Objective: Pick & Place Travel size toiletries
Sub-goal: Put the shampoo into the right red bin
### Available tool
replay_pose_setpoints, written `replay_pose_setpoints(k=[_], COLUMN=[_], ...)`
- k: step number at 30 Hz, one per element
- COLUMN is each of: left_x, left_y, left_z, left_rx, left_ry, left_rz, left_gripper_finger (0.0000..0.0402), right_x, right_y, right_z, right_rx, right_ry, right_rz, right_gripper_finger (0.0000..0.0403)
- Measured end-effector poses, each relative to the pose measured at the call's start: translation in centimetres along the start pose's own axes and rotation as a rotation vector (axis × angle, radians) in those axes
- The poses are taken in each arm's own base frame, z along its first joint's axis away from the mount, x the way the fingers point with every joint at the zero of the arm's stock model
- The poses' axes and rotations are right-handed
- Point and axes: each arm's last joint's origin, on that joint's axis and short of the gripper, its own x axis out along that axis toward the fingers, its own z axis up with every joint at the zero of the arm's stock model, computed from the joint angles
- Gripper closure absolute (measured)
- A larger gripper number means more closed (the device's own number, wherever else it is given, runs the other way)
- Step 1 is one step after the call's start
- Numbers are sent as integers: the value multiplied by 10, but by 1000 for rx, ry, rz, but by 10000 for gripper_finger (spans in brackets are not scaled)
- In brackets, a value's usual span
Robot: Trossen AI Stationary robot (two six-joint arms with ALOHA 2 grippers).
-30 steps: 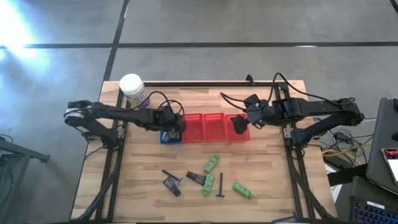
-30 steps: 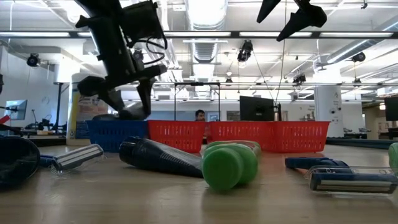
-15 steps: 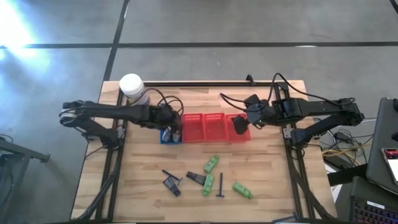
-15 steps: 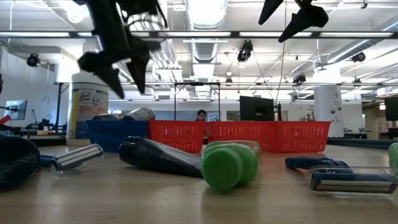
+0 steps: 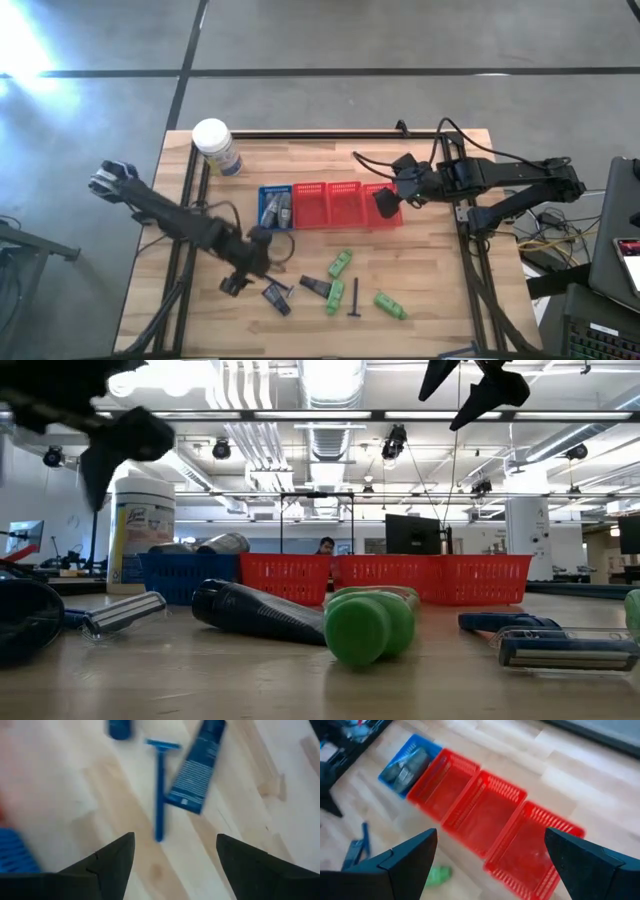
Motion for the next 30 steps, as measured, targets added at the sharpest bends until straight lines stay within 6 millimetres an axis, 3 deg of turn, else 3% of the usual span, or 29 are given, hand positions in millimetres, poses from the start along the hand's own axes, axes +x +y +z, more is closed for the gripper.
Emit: replay_pose_setpoints(k=[3,7,11,15,24,27,30], left_x=[16,28,30,28,25,28,28], left_y=[-13,-19,-18,-18,-16,-15,-15], left_z=[-4,-13,-18,-21,-23,-29,-34], left_rx=[0,-47,-144,-180,-114,-74,-64], left_ry=[17,72,88,78,68,90,91], left_rz=[-22,6,27,33,108,109,108], left_gripper_finger=[117,118,123,124,125,124,125], right_x=[8,35,64,72,57,64,71], right_y=[5,20,31,45,91,92,93], right_z=[-5,-26,-64,-116,-228,-251,-261], right_rx=[-2,-55,-109,-247,-458,-448,-422], right_ry=[105,329,632,817,868,889,847], right_rz=[50,84,65,45,272,198,136], right_gripper_finger=[39,39,39,39,39,39,39])
